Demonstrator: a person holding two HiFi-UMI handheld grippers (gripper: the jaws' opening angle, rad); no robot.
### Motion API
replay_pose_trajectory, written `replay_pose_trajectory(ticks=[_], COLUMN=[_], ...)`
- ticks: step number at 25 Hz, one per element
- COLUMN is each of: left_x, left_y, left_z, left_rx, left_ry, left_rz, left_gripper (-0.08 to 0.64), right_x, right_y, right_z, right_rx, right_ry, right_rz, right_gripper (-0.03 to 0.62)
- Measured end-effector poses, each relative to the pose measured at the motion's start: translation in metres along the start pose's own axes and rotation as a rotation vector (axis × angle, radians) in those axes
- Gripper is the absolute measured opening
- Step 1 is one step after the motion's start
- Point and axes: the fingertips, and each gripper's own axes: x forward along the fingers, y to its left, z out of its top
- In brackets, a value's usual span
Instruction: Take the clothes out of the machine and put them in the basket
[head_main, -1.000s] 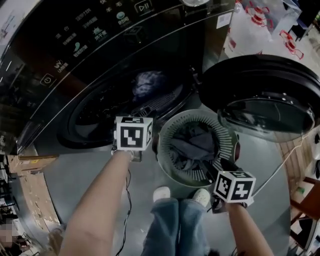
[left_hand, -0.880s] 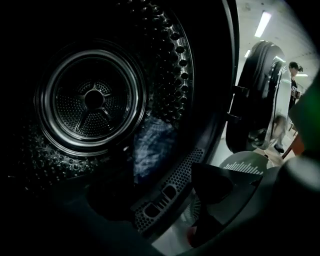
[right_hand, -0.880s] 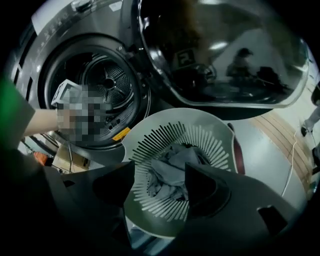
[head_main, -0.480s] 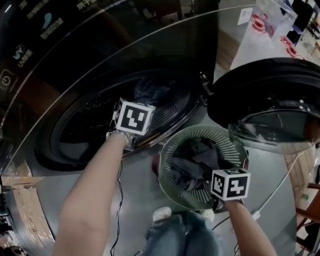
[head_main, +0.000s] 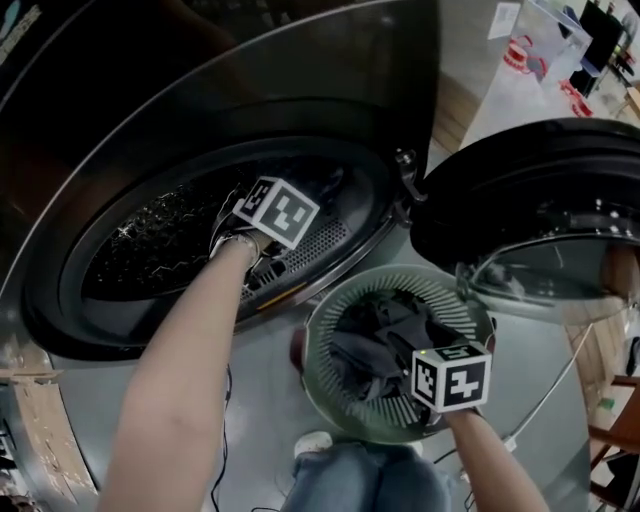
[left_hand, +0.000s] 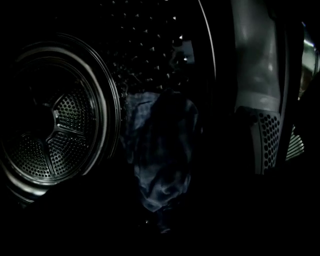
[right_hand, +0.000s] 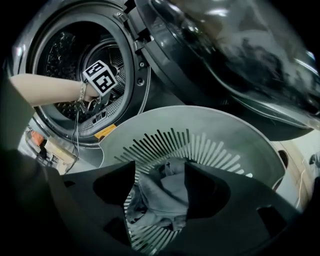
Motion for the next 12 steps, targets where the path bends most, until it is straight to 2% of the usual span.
replay_pose_trajectory(ticks=[2, 3, 4, 5, 9, 12], left_x=[0.005, 0.007, 0.008, 0.008, -0.005, -0.024], left_y=[-0.003, -0.005, -0.007, -0.008, -0.002, 0.004], left_z=[-0.003, -0.005, -0.006, -0.007, -0.009, -0.007], left_rx=[0.033, 0.053, 0.069, 0.07, -0.079, -0.107], left_ry=[0.048, 0.066, 0.075, 0.073, 0.02, -0.011], left_rz=[0.002, 0.002, 0.0, -0.006, -0.031, -0.013], left_gripper=[0.331, 0.245, 0.056, 0.012, 0.009, 0.009], right_x=[0.0, 0.0, -0.001, -0.002, -0.013, -0.027], right_y=[0.001, 0.001, 0.002, 0.003, 0.005, 0.006], right_z=[-0.002, -0.003, -0.004, -0.003, -0.003, 0.002], right_rx=[0.001, 0.002, 0.002, 0.0, -0.003, 0.025], right_ry=[0.002, 0.003, 0.004, 0.005, 0.014, 0.009], right_rz=[0.004, 0.006, 0.009, 0.011, 0.013, 0.007], right_gripper=[0.299, 0.296, 0.291, 0.285, 0.272, 0.265])
